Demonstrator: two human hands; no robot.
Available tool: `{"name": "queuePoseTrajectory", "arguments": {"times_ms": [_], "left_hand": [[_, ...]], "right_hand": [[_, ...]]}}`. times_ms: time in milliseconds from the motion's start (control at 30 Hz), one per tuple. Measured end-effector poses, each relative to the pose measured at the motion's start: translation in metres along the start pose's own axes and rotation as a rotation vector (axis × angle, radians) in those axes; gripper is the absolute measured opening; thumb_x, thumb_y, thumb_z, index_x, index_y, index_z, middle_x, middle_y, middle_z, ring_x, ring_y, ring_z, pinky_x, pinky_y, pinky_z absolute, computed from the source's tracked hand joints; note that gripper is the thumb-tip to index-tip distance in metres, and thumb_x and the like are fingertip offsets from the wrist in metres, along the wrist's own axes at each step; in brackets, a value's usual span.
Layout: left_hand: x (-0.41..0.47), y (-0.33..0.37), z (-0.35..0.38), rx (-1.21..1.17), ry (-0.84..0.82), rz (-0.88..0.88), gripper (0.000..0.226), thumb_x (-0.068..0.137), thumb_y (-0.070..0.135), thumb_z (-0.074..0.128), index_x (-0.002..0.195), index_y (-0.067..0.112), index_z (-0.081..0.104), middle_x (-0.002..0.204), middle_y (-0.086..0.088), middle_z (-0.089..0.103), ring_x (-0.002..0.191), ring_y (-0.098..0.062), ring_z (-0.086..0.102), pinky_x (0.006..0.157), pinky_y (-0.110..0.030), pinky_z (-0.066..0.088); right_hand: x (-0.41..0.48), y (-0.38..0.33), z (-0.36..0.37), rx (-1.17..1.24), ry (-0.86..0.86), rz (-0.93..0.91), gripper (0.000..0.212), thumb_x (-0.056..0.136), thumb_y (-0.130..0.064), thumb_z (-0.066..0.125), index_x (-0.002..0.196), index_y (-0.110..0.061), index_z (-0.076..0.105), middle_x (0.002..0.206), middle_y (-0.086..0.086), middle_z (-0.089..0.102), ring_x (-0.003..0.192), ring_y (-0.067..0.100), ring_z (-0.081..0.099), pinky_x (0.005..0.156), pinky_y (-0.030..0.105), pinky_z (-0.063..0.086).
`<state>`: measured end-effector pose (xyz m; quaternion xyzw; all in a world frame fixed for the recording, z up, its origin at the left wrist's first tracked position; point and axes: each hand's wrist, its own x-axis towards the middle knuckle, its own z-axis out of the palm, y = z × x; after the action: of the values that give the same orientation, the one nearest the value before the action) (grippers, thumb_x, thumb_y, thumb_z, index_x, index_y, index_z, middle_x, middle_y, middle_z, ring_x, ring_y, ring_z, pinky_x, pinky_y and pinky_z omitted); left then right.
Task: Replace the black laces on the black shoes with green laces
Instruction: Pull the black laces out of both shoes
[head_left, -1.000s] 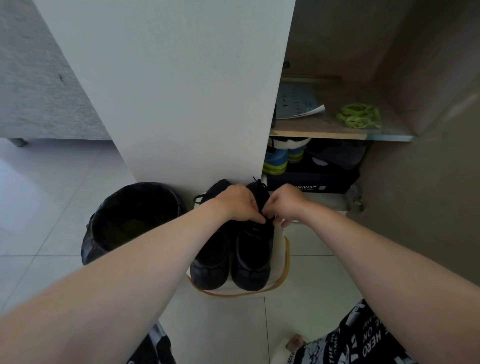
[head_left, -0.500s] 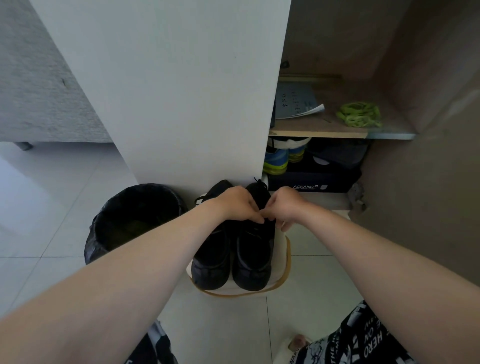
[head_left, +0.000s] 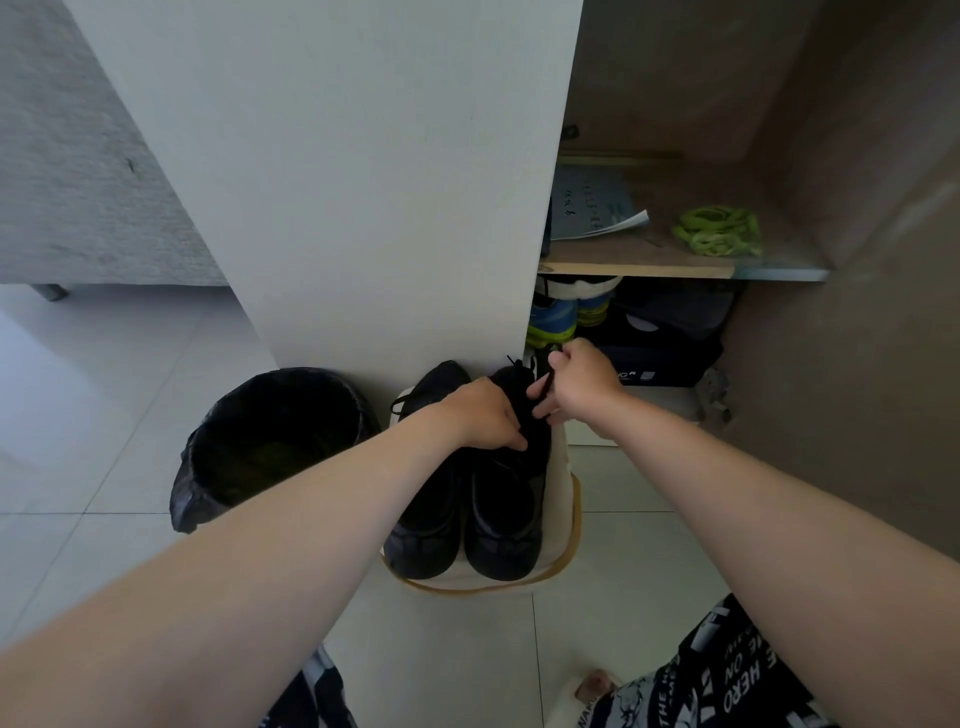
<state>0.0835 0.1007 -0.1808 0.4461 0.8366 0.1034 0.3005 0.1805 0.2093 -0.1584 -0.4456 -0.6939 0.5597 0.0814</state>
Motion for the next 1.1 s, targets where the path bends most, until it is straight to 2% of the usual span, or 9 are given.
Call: {"name": "queuePoseTrajectory", "arguments": {"times_ms": [167, 267, 333, 433, 600, 733, 900, 1000, 1100], "left_hand": [[-0.002, -0.001, -0.001, -0.040, -0.001, 0.009, 0.035, 0.077, 0.040, 0.079, 0.108, 0.025, 0.072, 0.111, 0.006, 0.062, 0.101, -0.013, 0.059, 0.096, -0.032, 0.051], [0.000, -0.004, 0.000, -0.069, 0.059, 0.024, 0.053, 0.072, 0.042, 0.081, 0.119, 0.032, 0.062, 0.119, 0.000, 0.054, 0.111, -0.021, 0.055, 0.098, -0.035, 0.048], [0.003, -0.006, 0.003, -0.072, 0.091, 0.055, 0.043, 0.072, 0.048, 0.078, 0.112, 0.039, 0.065, 0.117, -0.001, 0.059, 0.116, -0.025, 0.052, 0.099, -0.039, 0.048], [0.002, -0.006, 0.002, -0.089, 0.162, 0.061, 0.009, 0.076, 0.051, 0.074, 0.077, 0.044, 0.068, 0.093, 0.007, 0.064, 0.108, -0.021, 0.054, 0.094, -0.036, 0.049], [0.005, -0.005, -0.001, -0.179, 0.195, 0.041, 0.014, 0.081, 0.041, 0.075, 0.074, 0.029, 0.071, 0.082, 0.007, 0.069, 0.089, -0.015, 0.064, 0.080, -0.028, 0.051], [0.007, -0.002, -0.001, -0.116, 0.301, 0.046, 0.020, 0.077, 0.043, 0.075, 0.061, 0.035, 0.066, 0.076, 0.009, 0.067, 0.085, -0.016, 0.062, 0.074, -0.029, 0.051], [0.003, 0.000, 0.000, -0.282, 0.239, 0.039, 0.013, 0.082, 0.028, 0.076, 0.080, 0.022, 0.066, 0.070, 0.010, 0.060, 0.077, -0.012, 0.059, 0.066, -0.023, 0.040], [0.002, 0.002, -0.003, -0.319, 0.208, -0.045, 0.032, 0.077, 0.037, 0.078, 0.089, 0.019, 0.056, 0.080, 0.007, 0.059, 0.074, -0.009, 0.054, 0.064, -0.024, 0.040], [-0.001, 0.002, -0.007, -0.231, 0.043, -0.033, 0.039, 0.073, 0.048, 0.079, 0.081, 0.012, 0.067, 0.073, 0.003, 0.060, 0.071, -0.011, 0.056, 0.066, -0.026, 0.041]], "right_hand": [[0.004, -0.002, -0.002, -0.054, 0.137, -0.202, 0.017, 0.109, -0.022, 0.035, 0.116, -0.011, 0.044, 0.080, 0.009, 0.058, 0.061, 0.016, 0.054, 0.037, 0.021, 0.046], [0.004, -0.002, 0.003, -0.034, 0.031, -0.265, 0.010, 0.108, -0.018, 0.040, 0.109, -0.010, 0.046, 0.072, 0.008, 0.060, 0.051, 0.018, 0.053, 0.047, 0.032, 0.054], [0.003, -0.003, 0.003, 0.008, -0.027, -0.278, 0.008, 0.106, -0.016, 0.045, 0.102, -0.009, 0.048, 0.075, 0.009, 0.064, 0.051, 0.021, 0.055, 0.058, 0.043, 0.057], [0.003, -0.003, 0.000, 0.037, -0.087, -0.233, 0.011, 0.103, -0.017, 0.055, 0.102, -0.006, 0.056, 0.087, 0.012, 0.066, 0.060, 0.022, 0.063, 0.066, 0.048, 0.062], [0.007, 0.007, -0.013, -0.218, -0.186, 0.025, 0.019, 0.096, -0.016, 0.060, 0.110, -0.004, 0.065, 0.099, 0.013, 0.067, 0.069, 0.027, 0.069, 0.063, 0.043, 0.063], [0.005, 0.023, -0.010, -0.442, -0.259, -0.043, 0.016, 0.086, -0.012, 0.076, 0.101, -0.011, 0.073, 0.087, 0.013, 0.074, 0.074, 0.025, 0.075, 0.060, 0.038, 0.063], [0.006, 0.026, -0.009, -0.458, -0.233, -0.116, 0.008, 0.082, -0.018, 0.082, 0.080, -0.018, 0.074, 0.074, 0.005, 0.073, 0.072, 0.022, 0.073, 0.063, 0.037, 0.061], [0.006, 0.027, -0.007, -0.506, -0.249, -0.124, 0.007, 0.089, -0.016, 0.072, 0.081, -0.016, 0.071, 0.077, 0.008, 0.073, 0.074, 0.022, 0.073, 0.066, 0.038, 0.061], [0.009, 0.025, -0.006, -0.501, -0.240, -0.127, 0.015, 0.097, -0.017, 0.062, 0.088, -0.007, 0.069, 0.083, 0.013, 0.074, 0.078, 0.022, 0.074, 0.072, 0.043, 0.061]]}}
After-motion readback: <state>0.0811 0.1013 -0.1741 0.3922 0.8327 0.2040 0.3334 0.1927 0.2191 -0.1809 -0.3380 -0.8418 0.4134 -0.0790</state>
